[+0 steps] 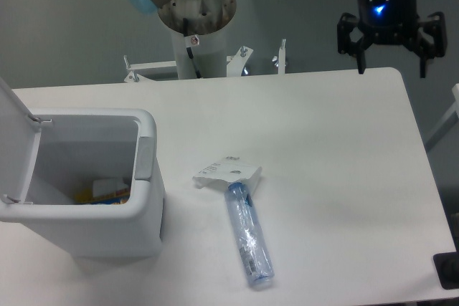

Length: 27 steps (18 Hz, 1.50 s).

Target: Place the trash in the trash can

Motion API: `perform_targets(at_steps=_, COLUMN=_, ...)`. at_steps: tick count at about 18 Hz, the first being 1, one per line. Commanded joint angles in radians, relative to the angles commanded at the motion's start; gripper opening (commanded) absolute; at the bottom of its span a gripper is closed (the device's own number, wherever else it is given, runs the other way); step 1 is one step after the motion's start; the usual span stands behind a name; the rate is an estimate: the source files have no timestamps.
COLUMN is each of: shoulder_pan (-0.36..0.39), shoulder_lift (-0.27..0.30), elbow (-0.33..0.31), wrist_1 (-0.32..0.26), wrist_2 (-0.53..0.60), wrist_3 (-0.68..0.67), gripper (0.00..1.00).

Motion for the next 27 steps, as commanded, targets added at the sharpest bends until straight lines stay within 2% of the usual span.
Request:
perform_targets(at_steps=6, shoulder_pan=-0.002, shoulder_lift=-0.006, elbow=-0.002, wrist_1=0.0, wrist_2=-0.006, wrist_3=-0.009, gripper=1.0)
perform_targets(at_steps=12, shoulder_pan=-0.011, shoulder_lift=-0.014, elbow=-0.04, wrist_1=0.006, wrist_2=-0.008, wrist_3=-0.113, gripper=1.0)
perform_targets(at_steps=13, shoulder_pan=-0.015, shoulder_lift=-0.014, elbow=-0.055, wrist_1=0.021, wrist_2=-0.011, wrist_3=-0.114, gripper=1.0)
perform_targets(at_steps=15, shoulder_pan=-0.031, shoulder_lift=-0.014, elbow=-0.099, wrist_1=0.087, wrist_2=-0.046, wrist_3=-0.127, gripper=1.0)
perform_targets(at_steps=18, shoulder_pan=-0.041, shoulder_lift=-0.011, elbow=-0.17, wrist_1=0.161, wrist_2=-0.058, wrist_3=-0.286, gripper=1.0)
perform_targets(at_steps=20, shoulder_pan=-0.061, shoulder_lift=-0.011, elbow=-0.201, wrist_1=0.167, wrist_2=-0.06, wrist_3=-0.342, gripper=1.0)
perform_targets(at_steps=24, shoulder_pan=-0.118, shoulder_lift=-0.035, elbow=-0.238, wrist_1=0.182, wrist_2=-0.08, wrist_3=-0.347, gripper=1.0)
perform_targets(at_steps=27, shoulder_pan=-0.136, shoulder_lift=-0.054, elbow=-0.285, wrist_1=0.235, wrist_2=-0.09, wrist_3=-0.331, gripper=1.0)
